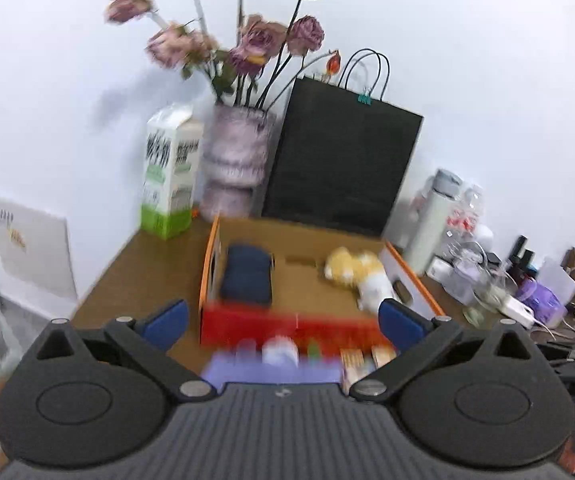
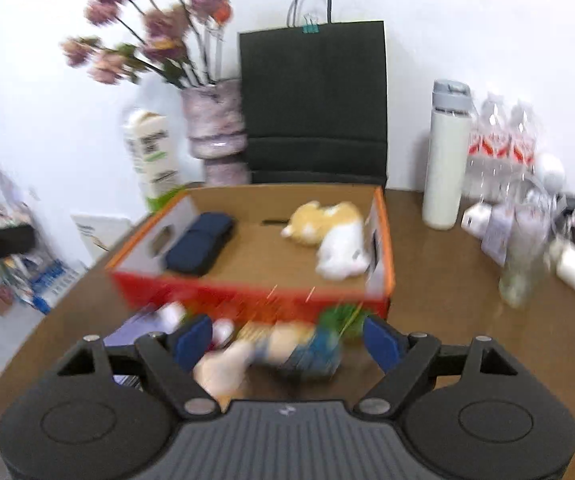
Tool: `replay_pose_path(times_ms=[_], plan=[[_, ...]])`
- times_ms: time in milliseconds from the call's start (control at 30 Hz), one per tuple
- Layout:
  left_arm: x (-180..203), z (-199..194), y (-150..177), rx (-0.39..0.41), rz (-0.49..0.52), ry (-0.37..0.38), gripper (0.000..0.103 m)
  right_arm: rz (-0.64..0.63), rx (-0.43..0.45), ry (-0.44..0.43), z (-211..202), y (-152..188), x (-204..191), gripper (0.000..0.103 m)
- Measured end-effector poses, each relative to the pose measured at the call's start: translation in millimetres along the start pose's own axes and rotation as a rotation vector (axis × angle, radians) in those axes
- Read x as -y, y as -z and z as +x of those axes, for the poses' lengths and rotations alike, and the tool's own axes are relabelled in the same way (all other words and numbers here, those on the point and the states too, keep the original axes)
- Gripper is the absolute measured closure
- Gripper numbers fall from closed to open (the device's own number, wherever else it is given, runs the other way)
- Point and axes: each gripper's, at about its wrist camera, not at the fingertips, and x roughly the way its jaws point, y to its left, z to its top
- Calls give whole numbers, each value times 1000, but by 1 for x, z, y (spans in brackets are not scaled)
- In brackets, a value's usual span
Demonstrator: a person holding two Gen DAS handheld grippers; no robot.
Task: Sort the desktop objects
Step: 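Box the blue-grey cloth pouch with left tool while right tool boxes the clear bag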
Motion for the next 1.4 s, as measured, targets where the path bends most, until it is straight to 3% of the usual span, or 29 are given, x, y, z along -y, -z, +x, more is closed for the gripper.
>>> replay_pose_path(times_ms=[100,267,333,433,667,800,967,1067,1200,1300,1400], plan=[[-9,-26,52,-37,-48,28,0,9,16,-49,-28,55,-15,21],[-11,-60,137,-3,27,-75,0,12,24,-50,-54,131,-37,21],[-9,-70,154,-12,42,-105,0,-39,29,-14,-62,149,-47,21],[-12,-83,166,-19,24,-54,0,-82,51,21,-76,170,-60,21],[-8,-79,168,0,44,-103,0,-98,168,-3,-97,185,-77,20],[-7,-71,167,-9,59,-103,0,-143,254,11,-96,178,-83,0],[-15,-52,153,0,37,-138,0,-184,178,-15,-66,159,-91,0],[-17,-32,133,8,16,-110,0,-216,119,-3,-42,151,-99,17],[-9,17,99,-32,12,-80,0,-204,29,-20,-11,145,-104,54],[-2,52,77,-17,7,-45,0,-190,27,-18,-6,146,-101,55],[6,88,67,-71,11,-26,2,-173,39,-17,-10,147,-94,56]])
